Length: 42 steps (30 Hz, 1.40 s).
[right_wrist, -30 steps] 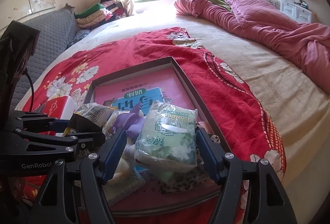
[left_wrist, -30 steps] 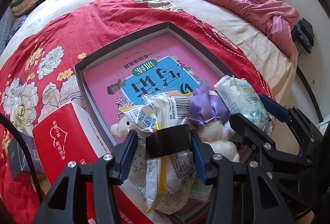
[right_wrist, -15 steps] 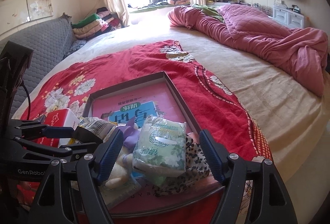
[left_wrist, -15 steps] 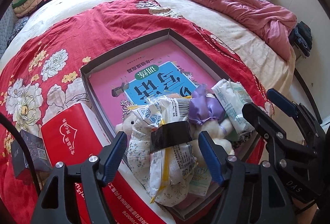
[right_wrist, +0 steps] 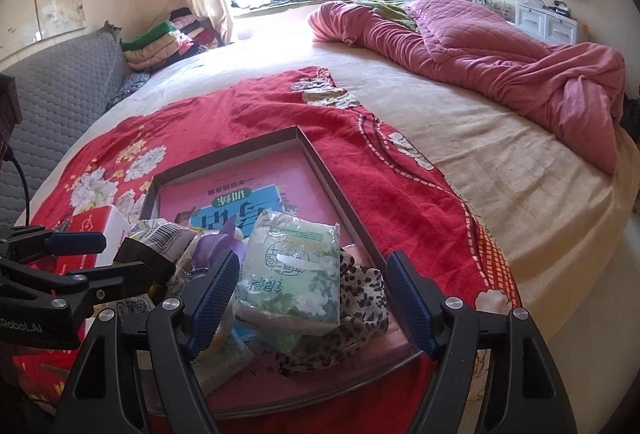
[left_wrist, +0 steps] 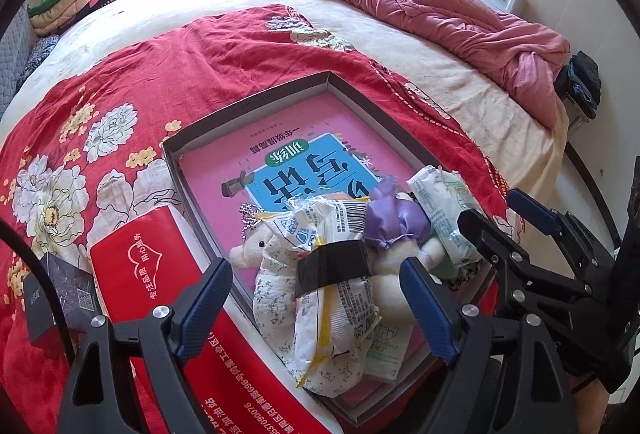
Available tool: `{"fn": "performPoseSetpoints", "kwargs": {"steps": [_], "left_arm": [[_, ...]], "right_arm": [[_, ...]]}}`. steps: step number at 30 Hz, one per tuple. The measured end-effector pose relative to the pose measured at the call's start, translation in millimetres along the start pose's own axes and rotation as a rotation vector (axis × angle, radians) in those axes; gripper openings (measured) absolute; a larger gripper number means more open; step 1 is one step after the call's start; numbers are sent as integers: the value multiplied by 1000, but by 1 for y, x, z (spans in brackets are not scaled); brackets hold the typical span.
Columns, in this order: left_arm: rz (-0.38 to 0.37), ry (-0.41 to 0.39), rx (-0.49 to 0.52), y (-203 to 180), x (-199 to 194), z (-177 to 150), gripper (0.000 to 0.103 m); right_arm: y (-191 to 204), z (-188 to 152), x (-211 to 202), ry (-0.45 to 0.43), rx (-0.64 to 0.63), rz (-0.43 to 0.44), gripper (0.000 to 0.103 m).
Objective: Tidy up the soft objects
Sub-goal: 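Release the snack bag with the left tool while the right tool drops the green-white pack, then withdraw both open tools away from the filled box lid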
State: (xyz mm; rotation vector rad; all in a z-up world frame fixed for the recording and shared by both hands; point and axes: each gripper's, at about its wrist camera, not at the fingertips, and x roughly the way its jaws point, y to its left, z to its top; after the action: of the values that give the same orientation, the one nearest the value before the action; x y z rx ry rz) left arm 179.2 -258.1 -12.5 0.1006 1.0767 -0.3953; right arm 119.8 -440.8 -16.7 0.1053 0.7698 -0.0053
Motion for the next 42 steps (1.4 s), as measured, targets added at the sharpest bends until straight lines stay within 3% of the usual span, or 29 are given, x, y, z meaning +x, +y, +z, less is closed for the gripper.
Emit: {"fn": "performPoseSetpoints", "kwargs": {"steps": [21, 42], "left_arm": [[67, -48, -67, 20, -30, -17, 90], [89, -104, -79, 33, -73, -47, 90]], "right_arm": [[17, 5, -24, -23, -10, -71, 79], [62, 7, -84, -98, -41, -123, 79]]}}
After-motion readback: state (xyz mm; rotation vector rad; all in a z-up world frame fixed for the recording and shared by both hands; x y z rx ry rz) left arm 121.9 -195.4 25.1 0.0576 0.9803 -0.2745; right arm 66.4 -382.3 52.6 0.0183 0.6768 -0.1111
